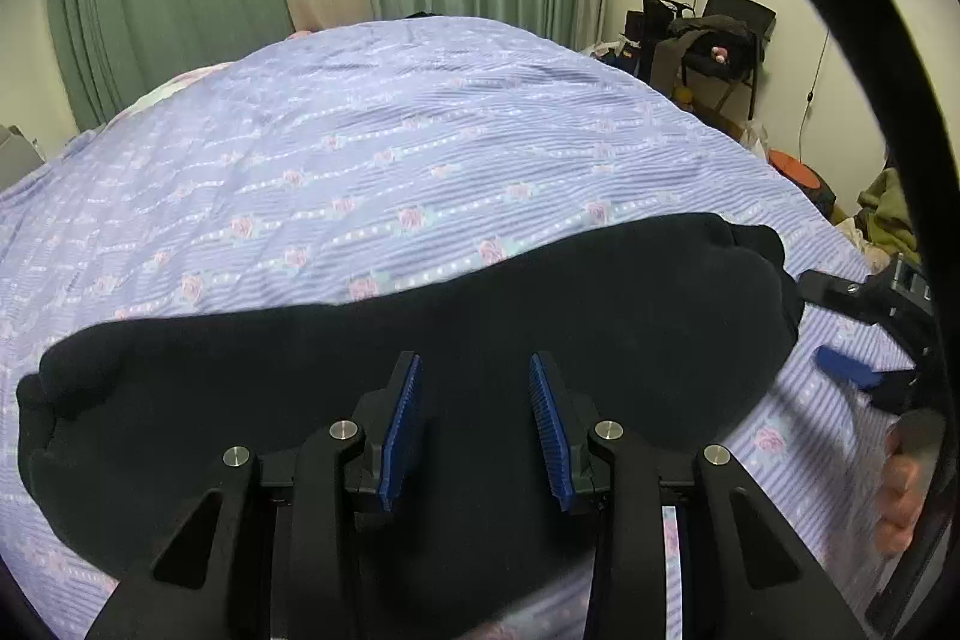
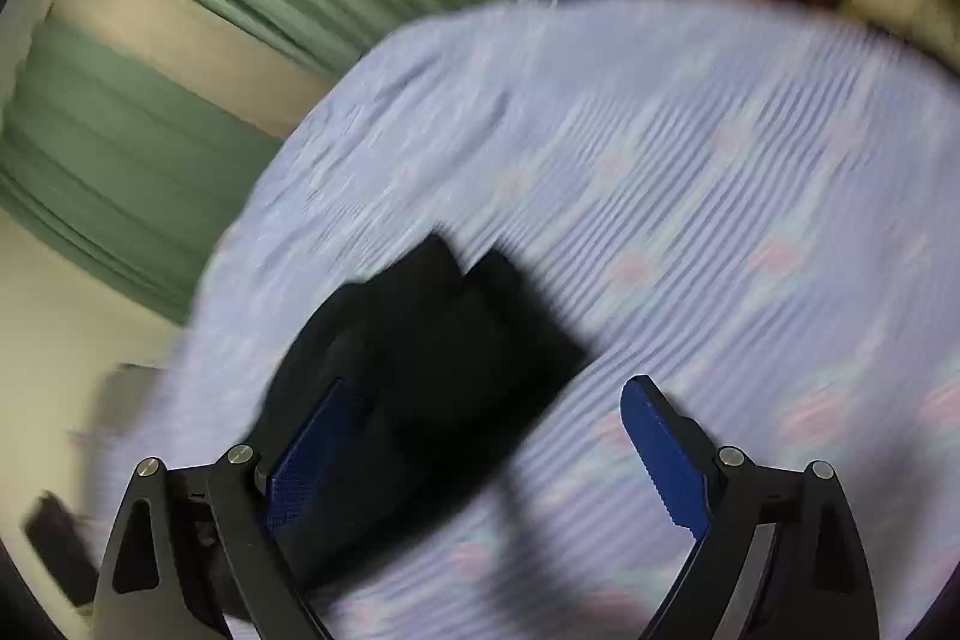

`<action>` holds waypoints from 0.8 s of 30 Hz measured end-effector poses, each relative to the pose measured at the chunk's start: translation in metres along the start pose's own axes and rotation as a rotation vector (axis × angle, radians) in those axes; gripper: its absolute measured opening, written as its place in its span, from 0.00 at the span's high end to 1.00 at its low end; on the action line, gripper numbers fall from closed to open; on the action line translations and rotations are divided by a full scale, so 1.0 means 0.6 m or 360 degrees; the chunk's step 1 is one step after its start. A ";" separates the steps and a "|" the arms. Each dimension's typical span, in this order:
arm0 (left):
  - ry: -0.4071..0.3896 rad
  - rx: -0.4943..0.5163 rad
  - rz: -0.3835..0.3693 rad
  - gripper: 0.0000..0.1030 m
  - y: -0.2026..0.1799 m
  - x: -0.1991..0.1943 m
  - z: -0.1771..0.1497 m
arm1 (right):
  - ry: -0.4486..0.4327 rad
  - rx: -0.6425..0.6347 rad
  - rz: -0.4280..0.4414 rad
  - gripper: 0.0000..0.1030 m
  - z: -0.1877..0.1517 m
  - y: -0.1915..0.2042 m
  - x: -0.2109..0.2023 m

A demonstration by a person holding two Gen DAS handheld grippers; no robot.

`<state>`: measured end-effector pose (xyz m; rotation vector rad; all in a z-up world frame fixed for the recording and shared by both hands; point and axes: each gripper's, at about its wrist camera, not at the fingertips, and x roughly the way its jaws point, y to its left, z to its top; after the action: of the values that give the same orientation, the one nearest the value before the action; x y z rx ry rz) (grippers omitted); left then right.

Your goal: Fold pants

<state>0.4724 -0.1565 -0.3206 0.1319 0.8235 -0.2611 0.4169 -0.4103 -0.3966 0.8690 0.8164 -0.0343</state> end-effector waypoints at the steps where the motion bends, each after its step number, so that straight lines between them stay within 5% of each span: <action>1: 0.0003 0.0014 0.0001 0.64 -0.001 0.004 0.001 | 0.0028 0.0041 0.0060 0.10 0.000 -0.003 0.014; 8: 0.0054 -0.0012 0.0009 0.64 0.011 0.019 -0.019 | 0.0031 0.0057 0.0073 0.06 0.025 -0.009 0.067; 13: 0.0117 -0.0067 0.0032 0.73 0.021 0.029 -0.042 | 0.0073 0.0014 0.0095 0.60 0.024 0.004 0.066; 21: 0.0146 -0.0032 0.0103 0.74 0.013 0.053 -0.072 | -0.0143 -0.0368 -0.0152 0.69 0.002 0.126 -0.033; 24: 0.0212 -0.0051 0.0026 0.74 0.032 0.025 -0.048 | -0.0212 -0.0571 -0.0269 0.69 -0.008 0.190 -0.056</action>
<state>0.4673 -0.1343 -0.3507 0.1268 0.9580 -0.2251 0.4292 -0.3405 -0.3009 0.4537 0.7407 -0.0907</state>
